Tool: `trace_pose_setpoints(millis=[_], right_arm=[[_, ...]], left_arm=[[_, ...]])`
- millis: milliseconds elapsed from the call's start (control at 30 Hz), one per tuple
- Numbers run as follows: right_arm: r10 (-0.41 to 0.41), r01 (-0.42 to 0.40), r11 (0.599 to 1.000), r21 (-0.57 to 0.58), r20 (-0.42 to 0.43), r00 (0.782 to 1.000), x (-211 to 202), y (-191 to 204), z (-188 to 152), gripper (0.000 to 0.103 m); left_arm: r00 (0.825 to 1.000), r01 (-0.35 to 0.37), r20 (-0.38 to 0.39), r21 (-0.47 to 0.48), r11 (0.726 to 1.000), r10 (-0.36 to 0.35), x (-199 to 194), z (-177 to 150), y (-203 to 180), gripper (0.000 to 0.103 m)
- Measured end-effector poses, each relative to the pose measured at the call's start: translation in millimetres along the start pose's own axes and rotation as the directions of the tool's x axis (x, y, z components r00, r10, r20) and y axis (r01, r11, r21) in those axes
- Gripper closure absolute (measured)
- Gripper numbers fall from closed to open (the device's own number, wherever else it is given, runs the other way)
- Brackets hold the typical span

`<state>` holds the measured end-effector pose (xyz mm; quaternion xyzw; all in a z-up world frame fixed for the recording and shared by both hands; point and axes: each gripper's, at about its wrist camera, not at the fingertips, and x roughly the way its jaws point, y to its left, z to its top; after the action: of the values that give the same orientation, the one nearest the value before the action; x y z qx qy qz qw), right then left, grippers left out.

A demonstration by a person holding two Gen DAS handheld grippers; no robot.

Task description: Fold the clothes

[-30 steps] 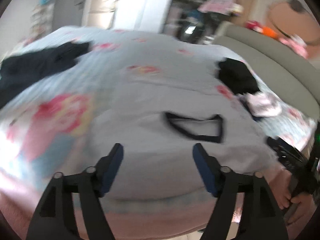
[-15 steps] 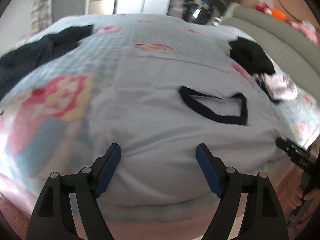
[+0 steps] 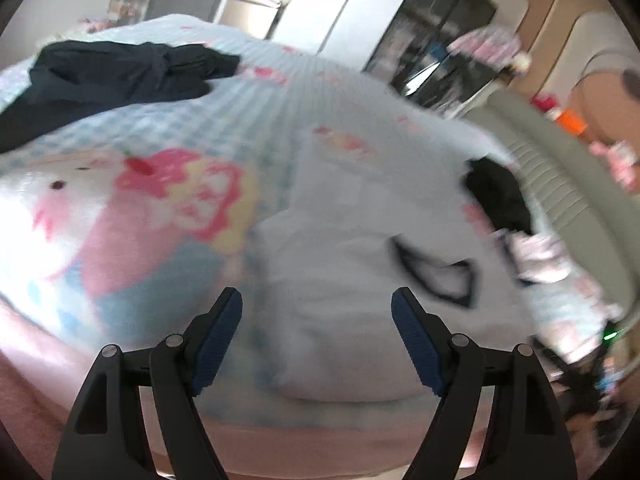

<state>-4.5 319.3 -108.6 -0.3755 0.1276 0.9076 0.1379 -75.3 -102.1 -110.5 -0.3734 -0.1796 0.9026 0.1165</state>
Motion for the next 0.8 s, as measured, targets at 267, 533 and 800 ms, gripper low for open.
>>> trace_pose_setpoints(millis=[267, 533, 800], right_arm=[[0.022, -0.026, 0.99, -0.138, -0.03, 0.999, 10.4, 32.6, -9.3, 0.033], [-0.024, 0.024, 0.999, 0.044, -0.001, 1.0, 3.1, -5.9, 0.2, 0.033], [-0.09, 0.082, 0.986, -0.147, -0.05, 0.995, 11.3, 21.5, -9.1, 0.033]], left_arm=[[0.985, -0.157, -0.065, 0.021, 0.987, 0.158, 24.9, -14.7, 9.7, 0.023], [0.994, -0.09, 0.055, -0.14, 0.986, 0.098, -8.4, -2.6, 37.3, 0.024], [0.967, -0.254, -0.026, 0.025, 0.967, 0.254, -3.9, -18.1, 21.3, 0.029]])
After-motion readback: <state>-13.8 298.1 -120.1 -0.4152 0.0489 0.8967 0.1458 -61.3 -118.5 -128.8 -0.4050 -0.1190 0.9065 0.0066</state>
